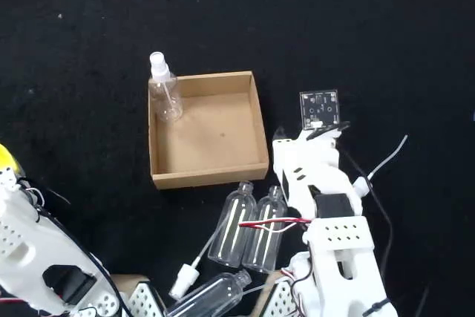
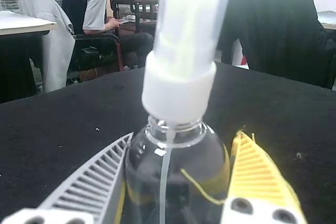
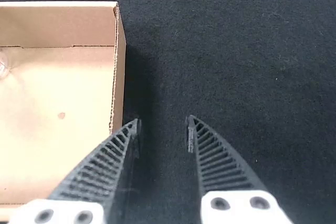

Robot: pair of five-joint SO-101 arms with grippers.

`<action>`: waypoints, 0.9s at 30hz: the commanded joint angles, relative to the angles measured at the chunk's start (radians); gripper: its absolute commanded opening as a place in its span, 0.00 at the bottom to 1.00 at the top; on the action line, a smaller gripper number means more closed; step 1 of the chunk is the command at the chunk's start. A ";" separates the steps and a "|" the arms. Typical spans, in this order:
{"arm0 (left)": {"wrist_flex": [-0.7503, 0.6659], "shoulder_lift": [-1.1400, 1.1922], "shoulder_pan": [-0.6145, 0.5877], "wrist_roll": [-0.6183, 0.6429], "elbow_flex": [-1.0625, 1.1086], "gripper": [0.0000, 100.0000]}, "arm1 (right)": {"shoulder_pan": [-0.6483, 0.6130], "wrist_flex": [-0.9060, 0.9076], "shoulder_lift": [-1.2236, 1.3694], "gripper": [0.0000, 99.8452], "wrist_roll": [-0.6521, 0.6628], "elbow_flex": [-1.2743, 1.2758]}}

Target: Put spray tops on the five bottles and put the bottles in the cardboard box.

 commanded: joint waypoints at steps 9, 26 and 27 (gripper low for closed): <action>-0.035 -0.107 0.076 0.005 0.067 0.03 | 0.017 -0.037 -0.042 0.11 0.000 -0.007; 0.758 -1.169 0.575 0.005 0.255 0.03 | 0.018 -0.037 -0.041 0.11 0.000 -0.005; 0.816 -1.229 0.607 0.005 0.259 0.03 | 0.018 -0.037 -0.041 0.11 0.000 -0.005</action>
